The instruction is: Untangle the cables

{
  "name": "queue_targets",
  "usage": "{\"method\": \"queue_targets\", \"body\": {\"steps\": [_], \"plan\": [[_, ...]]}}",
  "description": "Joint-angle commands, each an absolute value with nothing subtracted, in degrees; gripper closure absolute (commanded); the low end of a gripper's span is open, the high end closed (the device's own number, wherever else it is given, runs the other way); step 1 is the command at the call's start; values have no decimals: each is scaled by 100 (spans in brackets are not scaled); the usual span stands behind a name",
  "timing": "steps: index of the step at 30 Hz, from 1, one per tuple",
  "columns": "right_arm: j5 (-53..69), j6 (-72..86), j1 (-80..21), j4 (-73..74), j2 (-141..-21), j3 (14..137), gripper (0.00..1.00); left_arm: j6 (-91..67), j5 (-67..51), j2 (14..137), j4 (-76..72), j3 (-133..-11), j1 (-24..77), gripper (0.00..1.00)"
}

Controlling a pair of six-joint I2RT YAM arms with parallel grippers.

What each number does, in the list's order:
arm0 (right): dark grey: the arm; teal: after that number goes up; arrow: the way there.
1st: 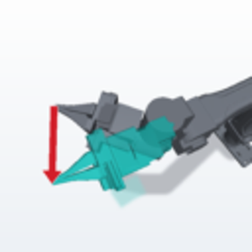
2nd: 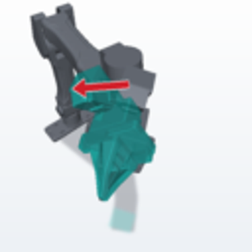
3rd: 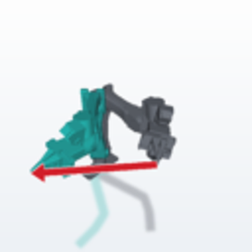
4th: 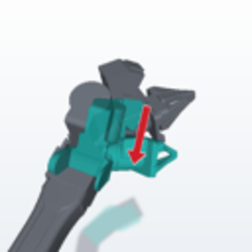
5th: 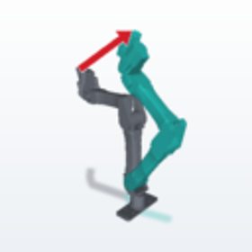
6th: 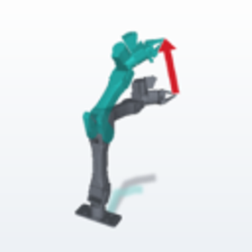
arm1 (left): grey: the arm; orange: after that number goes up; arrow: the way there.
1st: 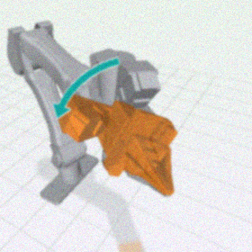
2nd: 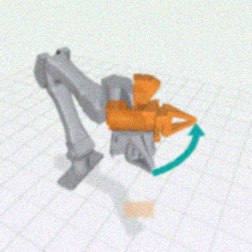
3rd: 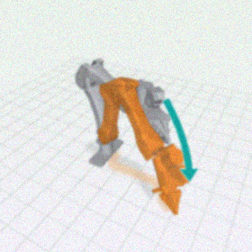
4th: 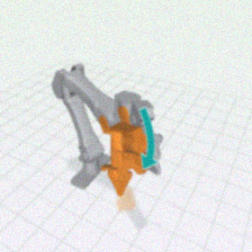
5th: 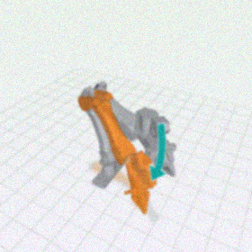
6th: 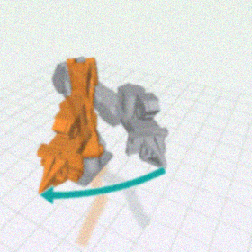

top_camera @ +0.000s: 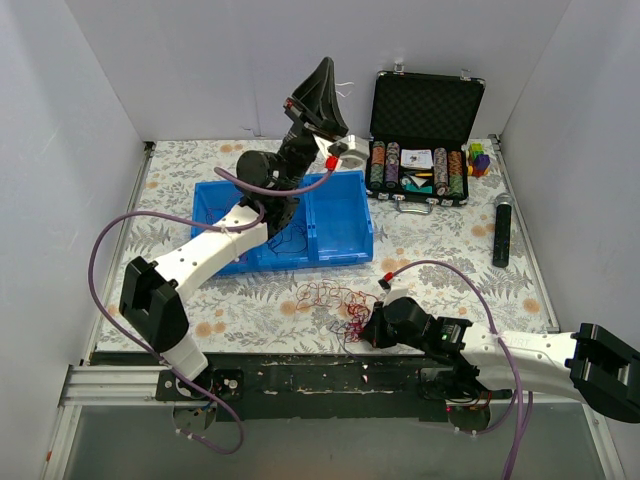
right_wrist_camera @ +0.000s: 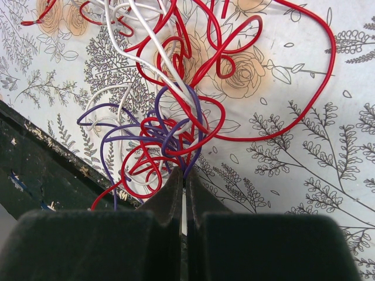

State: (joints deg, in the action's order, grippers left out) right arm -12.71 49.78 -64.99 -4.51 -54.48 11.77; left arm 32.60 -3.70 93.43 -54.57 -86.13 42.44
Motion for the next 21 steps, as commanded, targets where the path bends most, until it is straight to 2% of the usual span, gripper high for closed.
{"method": "queue_targets", "body": {"steps": [1, 21], "plan": [[-1310, 4931, -6521, 334, -5625, 932, 99, 3305, -422, 8992, -5555, -8183, 4210, 100], [-1301, 4939, -6522, 334, -5572, 914, 99, 3269, -518, 8833, -5739, -7373, 4157, 100]]}}
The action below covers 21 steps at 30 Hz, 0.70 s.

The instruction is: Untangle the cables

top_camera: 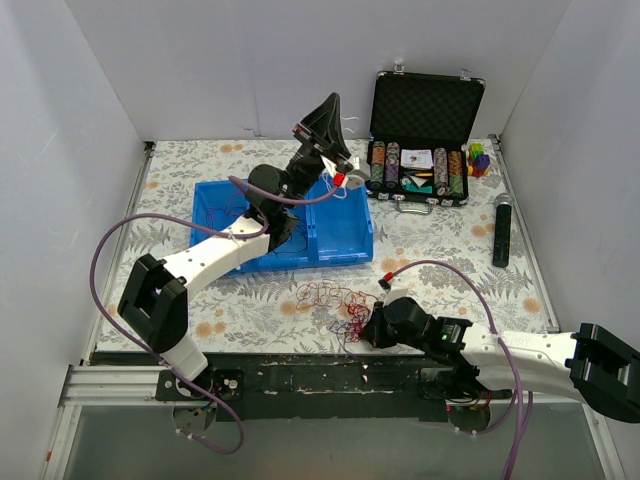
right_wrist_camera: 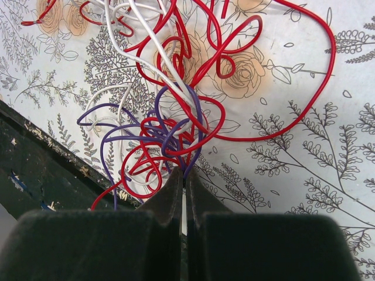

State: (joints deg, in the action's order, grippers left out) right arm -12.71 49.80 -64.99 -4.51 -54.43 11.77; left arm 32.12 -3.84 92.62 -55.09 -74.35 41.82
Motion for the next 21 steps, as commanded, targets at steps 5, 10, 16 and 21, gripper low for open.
{"method": "queue_targets", "body": {"steps": [5, 10, 16, 21], "plan": [[-1292, 4931, -6521, 325, -5546, 897, 99, 3199, -536, 9210, -5792, -8707, 4157, 100], [-1301, 4931, -6530, 325, -5555, 897, 99, 3243, -711, 9308, -5993, -9062, 4157, 100], [-1292, 4939, -6530, 352, -5449, 870, 99, 3322, -703, 9132, -6038, -8632, 4157, 100], [-1301, 4948, -6530, 360, -5449, 870, 99, 3331, -747, 9114, -6108, -8586, 4166, 100]]}}
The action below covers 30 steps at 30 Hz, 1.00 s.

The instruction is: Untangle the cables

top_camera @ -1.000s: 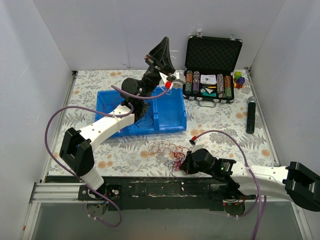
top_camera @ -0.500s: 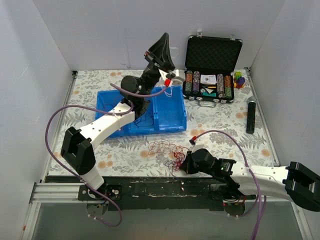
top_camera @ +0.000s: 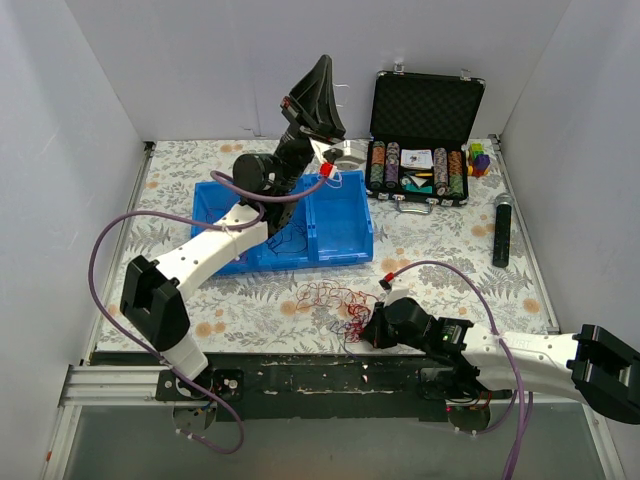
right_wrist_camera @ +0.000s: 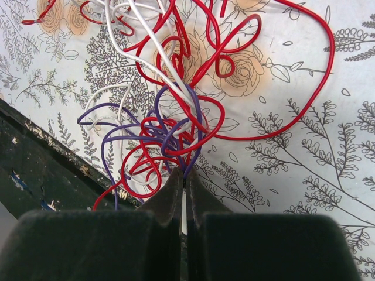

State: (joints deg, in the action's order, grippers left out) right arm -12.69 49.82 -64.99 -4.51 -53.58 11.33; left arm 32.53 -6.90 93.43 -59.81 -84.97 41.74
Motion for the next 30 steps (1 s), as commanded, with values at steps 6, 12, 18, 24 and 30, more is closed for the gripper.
{"method": "queue_targets", "body": {"steps": [6, 12, 18, 24, 30], "plan": [[-1283, 4948, -6522, 360, -5458, 879, 99, 3585, -1115, 9746, -6117, -9885, 4149, 100], [-1292, 4948, -6521, 378, -5432, 870, 99, 3753, -1371, 10301, -6047, -11204, 4105, 100], [-1274, 4939, -6521, 387, -5388, 861, 99, 3990, -1634, 10415, -5836, -11584, 4052, 100], [-1274, 4931, -6530, 387, -5379, 861, 99, 4298, -2215, 11081, -5451, -13171, 3823, 100], [-1266, 4922, -6521, 378, -5423, 879, 99, 4157, -1811, 10523, -5607, -11975, 3815, 100]]}}
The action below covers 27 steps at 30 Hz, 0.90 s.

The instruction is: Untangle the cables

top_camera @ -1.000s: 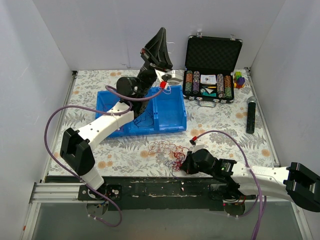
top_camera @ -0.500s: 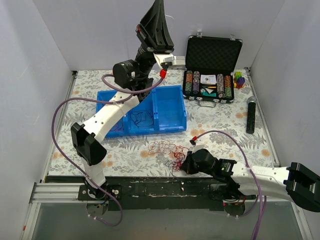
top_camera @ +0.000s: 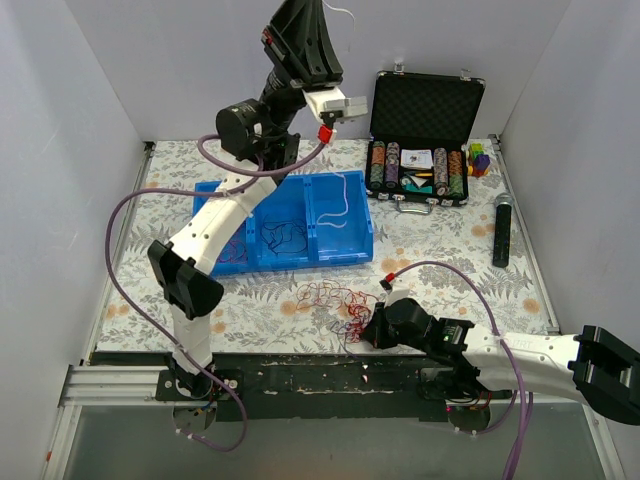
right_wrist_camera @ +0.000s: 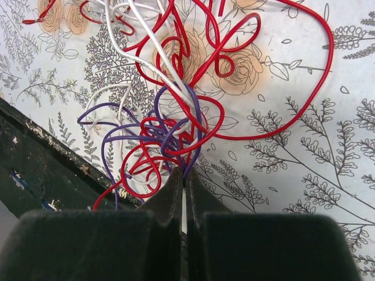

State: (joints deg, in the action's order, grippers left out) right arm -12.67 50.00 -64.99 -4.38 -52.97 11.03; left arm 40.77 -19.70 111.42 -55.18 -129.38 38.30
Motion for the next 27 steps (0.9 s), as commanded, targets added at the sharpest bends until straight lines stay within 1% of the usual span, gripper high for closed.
{"method": "queue_targets", "body": {"steps": [1, 3, 5, 21, 24, 27], "plan": [[-1266, 4913, -6521, 378, -5432, 870, 99, 4114, -1802, 10329, -5642, -11640, 3806, 100], [-1266, 4931, -6521, 378, -5397, 861, 99, 4061, -1767, 10135, -5756, -11112, 3806, 100], [-1274, 4931, -6521, 369, -5370, 844, 99, 4043, -1697, 10081, -5949, -10838, 3814, 100], [-1274, 4948, -6522, 360, -5432, 853, 99, 3639, -1063, 9370, -6135, -9186, 3788, 100], [-1274, 4940, -6521, 334, -5458, 852, 99, 3656, -1107, 9316, -6152, -9062, 3779, 100], [-1274, 4939, -6522, 334, -5484, 870, 99, 3656, -1081, 9413, -6170, -9210, 3779, 100]]}}
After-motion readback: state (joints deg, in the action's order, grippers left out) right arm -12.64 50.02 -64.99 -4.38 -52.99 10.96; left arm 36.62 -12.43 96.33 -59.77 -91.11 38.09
